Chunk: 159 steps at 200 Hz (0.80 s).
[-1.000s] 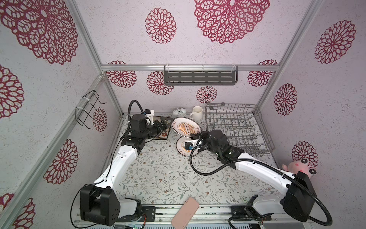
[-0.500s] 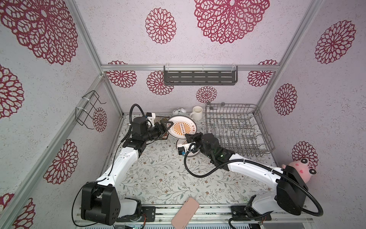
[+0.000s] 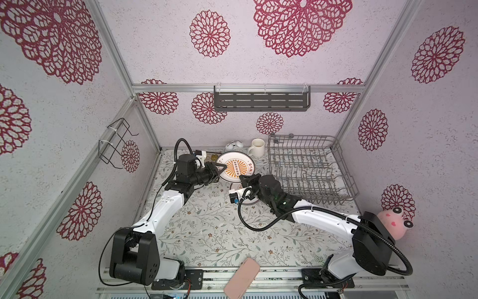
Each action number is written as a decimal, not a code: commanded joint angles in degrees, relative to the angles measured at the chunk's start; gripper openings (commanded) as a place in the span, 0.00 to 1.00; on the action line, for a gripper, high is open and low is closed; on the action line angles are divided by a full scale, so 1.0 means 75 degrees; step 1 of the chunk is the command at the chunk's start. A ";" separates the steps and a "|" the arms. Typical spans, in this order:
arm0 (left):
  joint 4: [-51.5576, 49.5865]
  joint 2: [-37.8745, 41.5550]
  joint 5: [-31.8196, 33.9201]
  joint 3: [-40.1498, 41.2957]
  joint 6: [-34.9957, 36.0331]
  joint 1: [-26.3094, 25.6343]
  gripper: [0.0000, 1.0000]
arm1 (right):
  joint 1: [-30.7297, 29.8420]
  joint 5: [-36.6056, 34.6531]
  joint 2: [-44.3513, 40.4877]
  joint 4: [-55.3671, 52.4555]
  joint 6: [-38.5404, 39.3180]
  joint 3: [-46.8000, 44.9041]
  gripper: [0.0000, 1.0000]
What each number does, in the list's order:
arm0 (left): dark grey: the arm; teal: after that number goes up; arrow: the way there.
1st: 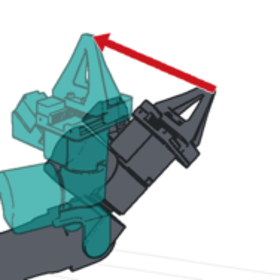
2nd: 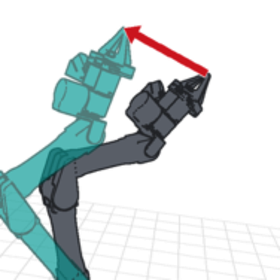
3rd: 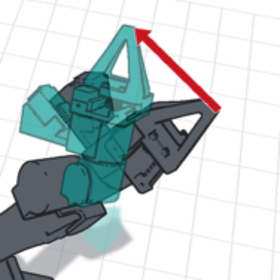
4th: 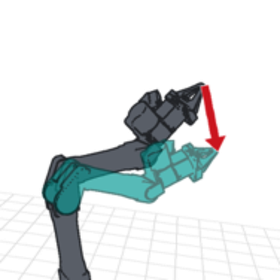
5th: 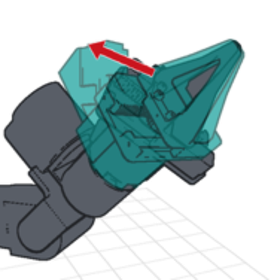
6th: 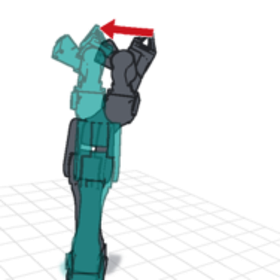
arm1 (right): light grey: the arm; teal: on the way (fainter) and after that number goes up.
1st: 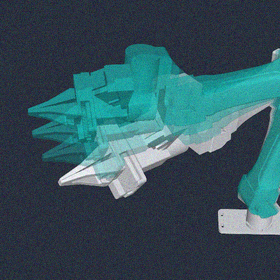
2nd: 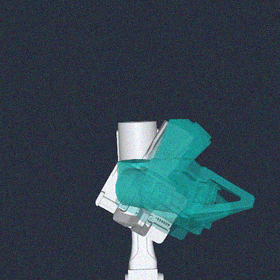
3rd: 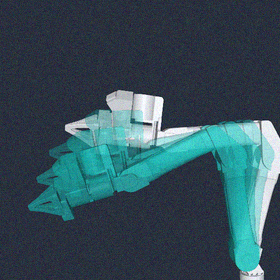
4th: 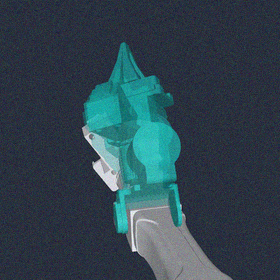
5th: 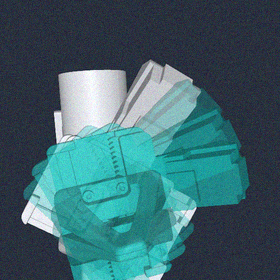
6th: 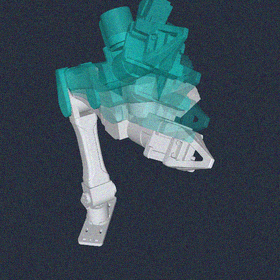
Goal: Unload the plates from the dish rack
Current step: Place the plate among the plates.
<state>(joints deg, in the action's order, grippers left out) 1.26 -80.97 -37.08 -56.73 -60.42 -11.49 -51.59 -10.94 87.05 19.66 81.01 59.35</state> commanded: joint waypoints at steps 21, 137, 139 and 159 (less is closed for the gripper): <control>0.0254 -0.0049 -0.0014 0.0047 0.0004 -0.0051 0.08 | -0.0046 -0.0199 -0.0019 0.0705 0.0243 0.0430 0.00; 0.0829 -0.0480 0.0201 0.0345 -0.0050 -0.0094 0.00 | 0.0073 -0.0739 0.0192 0.1696 0.0028 -0.0154 0.27; 0.0843 -0.0496 0.0199 0.0345 -0.0052 -0.0097 0.00 | 0.0071 -0.0749 0.0197 0.1710 0.0027 -0.0164 0.29; 0.0977 -0.0610 0.0243 0.0375 -0.0087 -0.0144 0.00 | 0.0101 -0.0793 0.0241 0.1930 -0.0029 -0.0258 0.39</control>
<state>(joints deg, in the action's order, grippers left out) 6.26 -84.36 -36.34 -54.68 -63.02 -12.01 -51.51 -14.50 89.60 25.61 81.62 56.95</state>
